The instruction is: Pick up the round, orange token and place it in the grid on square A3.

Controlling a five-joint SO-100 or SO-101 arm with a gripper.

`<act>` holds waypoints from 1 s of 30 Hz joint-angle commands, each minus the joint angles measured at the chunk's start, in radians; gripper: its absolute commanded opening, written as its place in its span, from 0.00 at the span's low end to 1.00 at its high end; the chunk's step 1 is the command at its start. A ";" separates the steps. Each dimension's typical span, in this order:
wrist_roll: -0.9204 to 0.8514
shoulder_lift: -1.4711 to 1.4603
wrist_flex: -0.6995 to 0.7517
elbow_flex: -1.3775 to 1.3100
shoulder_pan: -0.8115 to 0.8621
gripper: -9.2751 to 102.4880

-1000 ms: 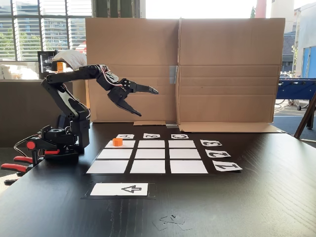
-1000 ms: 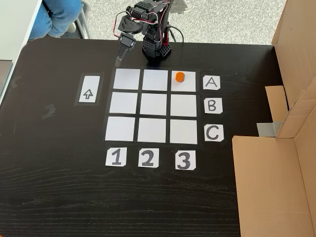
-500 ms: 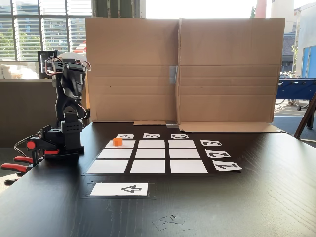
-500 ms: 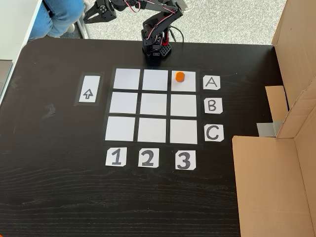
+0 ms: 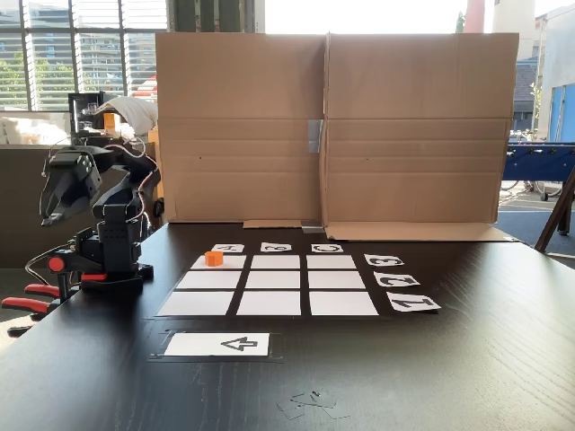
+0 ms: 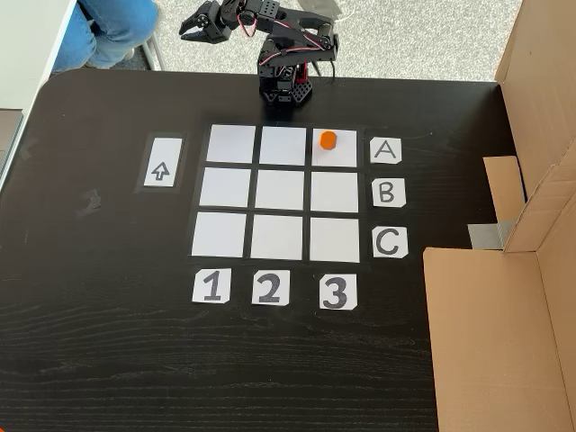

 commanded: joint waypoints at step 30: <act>-0.021 0.416 0.114 0.314 0.035 0.08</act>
